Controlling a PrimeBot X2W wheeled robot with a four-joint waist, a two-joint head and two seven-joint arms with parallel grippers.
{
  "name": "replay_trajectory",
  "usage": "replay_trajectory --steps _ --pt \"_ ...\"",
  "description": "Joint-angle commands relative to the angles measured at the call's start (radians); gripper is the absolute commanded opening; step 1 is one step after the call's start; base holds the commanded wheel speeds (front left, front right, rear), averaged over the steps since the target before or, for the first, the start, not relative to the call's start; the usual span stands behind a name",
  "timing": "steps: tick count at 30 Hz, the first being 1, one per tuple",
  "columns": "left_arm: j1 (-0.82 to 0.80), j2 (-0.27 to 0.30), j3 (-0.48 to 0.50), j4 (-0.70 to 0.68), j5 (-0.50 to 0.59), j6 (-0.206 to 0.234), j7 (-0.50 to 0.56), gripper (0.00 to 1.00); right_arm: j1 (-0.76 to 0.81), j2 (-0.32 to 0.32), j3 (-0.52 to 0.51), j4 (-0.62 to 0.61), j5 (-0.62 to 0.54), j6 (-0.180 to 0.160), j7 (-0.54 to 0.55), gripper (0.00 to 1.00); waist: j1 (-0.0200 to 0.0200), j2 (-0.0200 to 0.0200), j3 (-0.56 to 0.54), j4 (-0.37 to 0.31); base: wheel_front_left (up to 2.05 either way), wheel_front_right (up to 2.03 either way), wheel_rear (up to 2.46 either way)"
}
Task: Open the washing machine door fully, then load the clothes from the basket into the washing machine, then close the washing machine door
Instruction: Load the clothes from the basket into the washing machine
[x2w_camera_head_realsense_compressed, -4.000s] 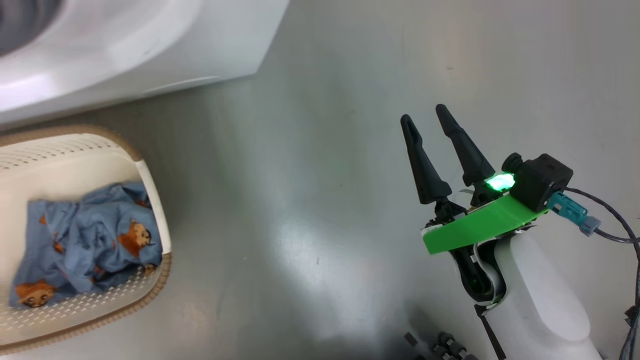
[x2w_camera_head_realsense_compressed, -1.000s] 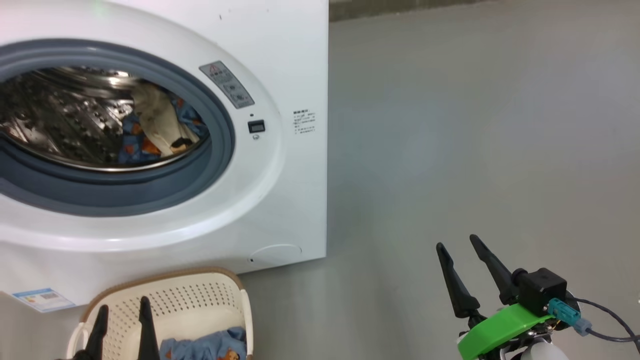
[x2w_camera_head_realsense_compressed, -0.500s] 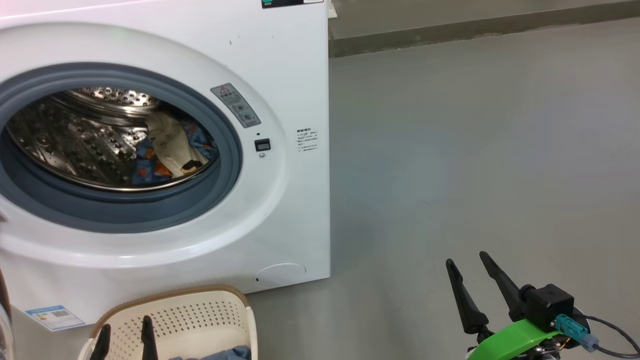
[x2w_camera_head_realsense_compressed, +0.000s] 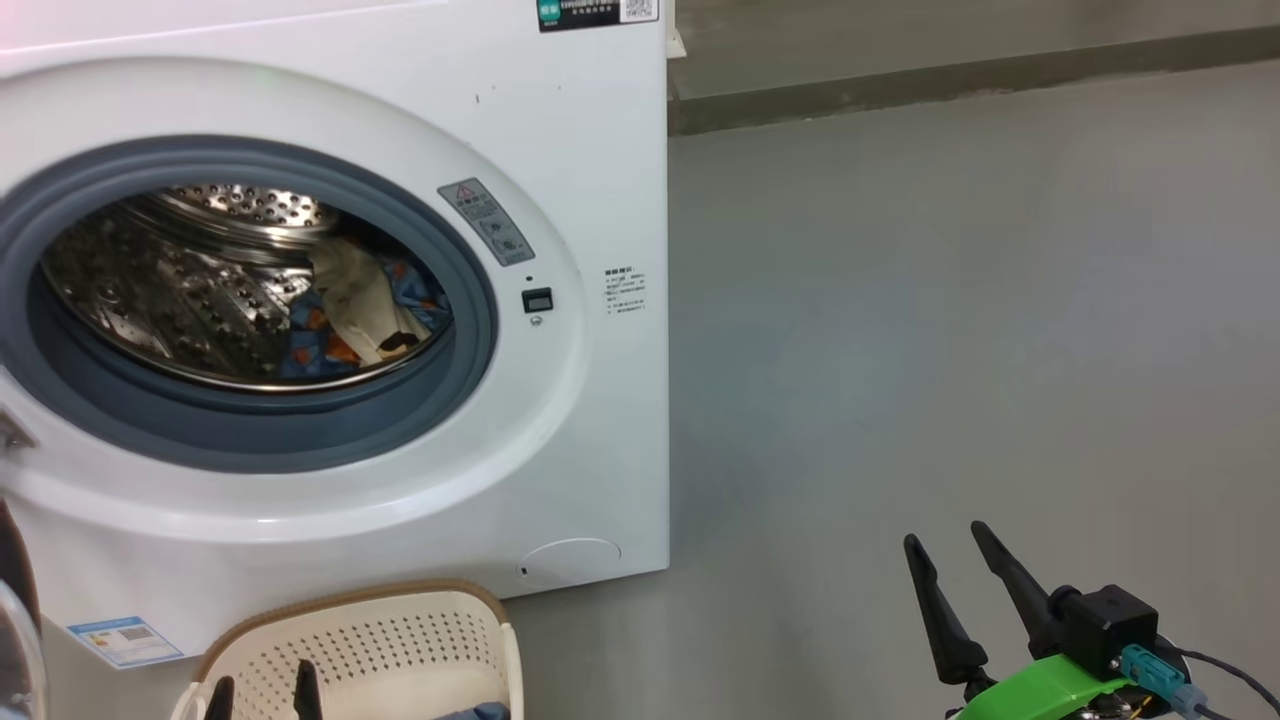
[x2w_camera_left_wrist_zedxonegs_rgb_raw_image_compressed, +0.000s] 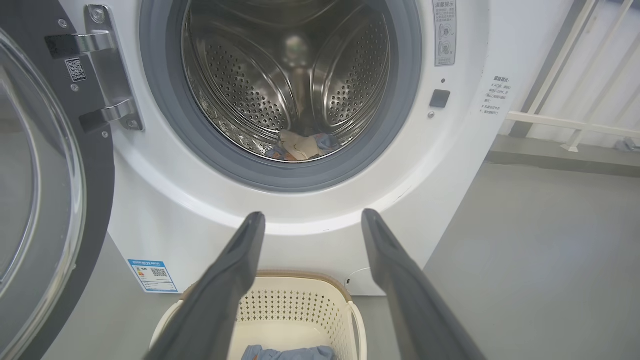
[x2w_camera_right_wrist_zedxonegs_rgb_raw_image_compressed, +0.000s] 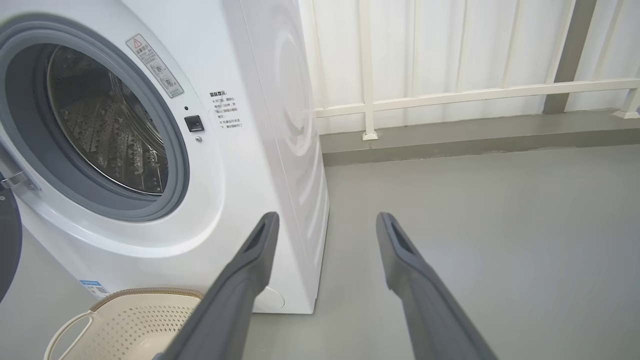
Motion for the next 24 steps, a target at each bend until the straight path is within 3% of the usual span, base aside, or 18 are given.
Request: replay_trajectory --steps 1,24 --pt "-0.014 0.008 0.030 -0.015 -0.007 0.004 -0.006 1.00 -0.007 -0.001 0.018 -0.023 -0.010 0.002 -0.005 1.00 0.0000 0.0000 -0.006 0.004 0.00 0.00 0.00" --pt "0.001 0.008 0.043 -0.003 -0.006 -0.006 -0.006 1.00 0.009 0.004 -0.002 -0.028 -0.013 0.002 -0.005 1.00 0.0000 0.0000 -0.015 0.023 0.00 0.00 0.00"
